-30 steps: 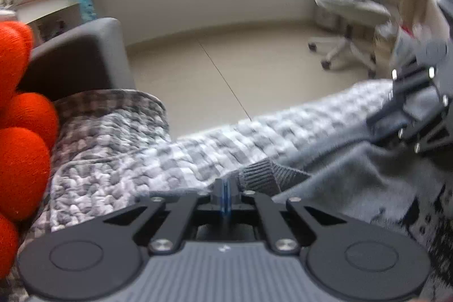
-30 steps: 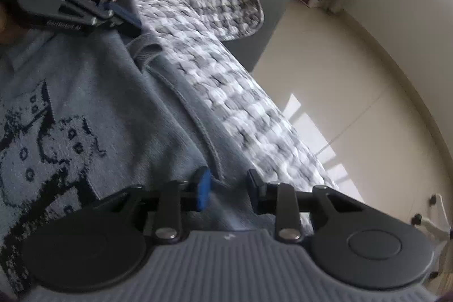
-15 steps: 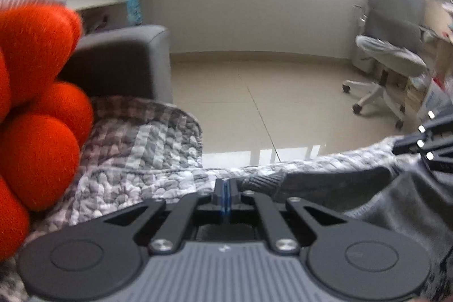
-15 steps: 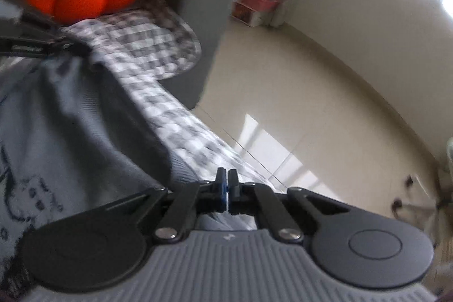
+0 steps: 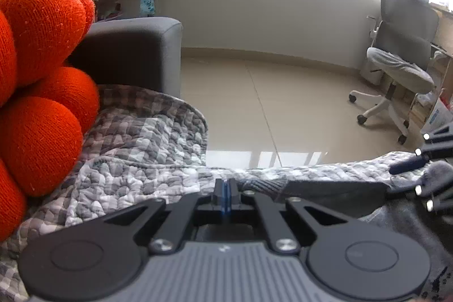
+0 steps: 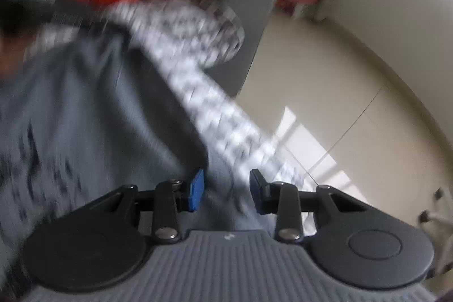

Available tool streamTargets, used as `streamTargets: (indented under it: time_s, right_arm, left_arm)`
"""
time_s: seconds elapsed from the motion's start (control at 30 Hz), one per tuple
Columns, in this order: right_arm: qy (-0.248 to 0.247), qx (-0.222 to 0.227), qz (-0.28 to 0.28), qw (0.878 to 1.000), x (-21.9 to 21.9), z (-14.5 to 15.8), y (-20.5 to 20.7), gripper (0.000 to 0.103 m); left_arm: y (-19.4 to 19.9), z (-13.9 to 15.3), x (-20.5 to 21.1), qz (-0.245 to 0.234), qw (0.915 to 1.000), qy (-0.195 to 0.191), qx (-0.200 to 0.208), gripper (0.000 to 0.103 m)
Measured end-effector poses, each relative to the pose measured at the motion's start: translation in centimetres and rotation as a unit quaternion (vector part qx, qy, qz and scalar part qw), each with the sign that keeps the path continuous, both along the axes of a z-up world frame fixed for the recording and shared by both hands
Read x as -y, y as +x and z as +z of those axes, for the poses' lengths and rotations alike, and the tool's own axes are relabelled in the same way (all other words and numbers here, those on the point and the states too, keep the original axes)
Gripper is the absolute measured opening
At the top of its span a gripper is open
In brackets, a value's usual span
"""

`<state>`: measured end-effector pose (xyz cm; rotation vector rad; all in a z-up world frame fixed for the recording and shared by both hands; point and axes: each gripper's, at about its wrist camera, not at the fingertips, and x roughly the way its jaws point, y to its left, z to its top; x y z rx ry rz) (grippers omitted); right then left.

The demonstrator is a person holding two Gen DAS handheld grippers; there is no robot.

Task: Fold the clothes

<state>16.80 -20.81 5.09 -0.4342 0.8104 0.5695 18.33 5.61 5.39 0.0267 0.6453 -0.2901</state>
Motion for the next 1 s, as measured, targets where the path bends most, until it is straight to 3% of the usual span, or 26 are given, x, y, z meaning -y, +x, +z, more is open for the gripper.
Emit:
streamTargets:
  time_s: [0.07,0.17,0.37,0.53,0.57,0.6,0.63,0.67,0.7,0.77,0.83,1.0]
  right_arm:
    - [0.022,-0.011,-0.009,1.000,0.2,0.0,0.4,0.036]
    - [-0.054,-0.007,0.005,0.998,-1.2,-1.6,0.2,0.003]
    - [0.010,0.063,-0.098,0.993,0.7,1.1,1.3,0.003]
    - [-0.050,0.058,-0.154,0.985,-1.2,-1.5,3.6,0.003]
    - [-0.062,0.055,-0.153,0.985,-1.7,-2.2,3.8,0.004]
    - [-0.065,0.056,-0.148,0.985,-1.9,-2.4,3.6,0.006]
    - [-0.061,0.061,-0.148,0.985,-1.8,-2.3,3.4,0.007]
    - [-0.044,0.072,-0.158,0.984,-1.3,-1.6,2.9,0.014]
    - [-0.024,0.084,-0.173,0.981,-0.4,-0.7,2.4,0.031]
    - [0.020,0.106,-0.215,0.971,2.1,1.3,1.2,0.052]
    - [0.040,0.110,-0.239,0.964,4.5,2.6,0.2,0.052]
    - [0.053,0.085,-0.230,0.968,8.3,3.0,-3.9,0.054]
  left_arm:
    - [-0.1,0.1,-0.1,-0.001,1.0000,-0.002,0.001,0.001]
    - [0.0,0.0,-0.2,0.002,1.0000,-0.009,-0.003,0.001]
    - [0.4,0.4,-0.6,0.016,0.9997,-0.020,-0.001,0.001]
    - [1.8,-1.2,0.9,0.033,0.9981,0.041,-0.032,0.003]
    - [1.7,-1.1,0.6,0.034,0.9981,0.036,-0.037,0.005]
    - [1.6,-1.0,0.3,0.035,0.9980,0.032,-0.042,0.015]
    - [1.3,-0.5,-0.3,0.034,0.9983,0.026,-0.040,0.035]
    - [0.7,0.1,-1.1,0.031,0.9989,0.019,-0.032,0.044]
    - [0.0,0.9,-1.9,0.032,0.9991,0.017,-0.021,0.054]
    - [-1.4,2.2,-3.6,0.045,0.9988,0.019,-0.010,0.057]
    - [-2.9,3.2,-5.0,0.048,0.9986,0.018,-0.014,0.057]
    - [-9.6,3.8,-6.7,0.007,0.9989,0.045,-0.009,0.068]
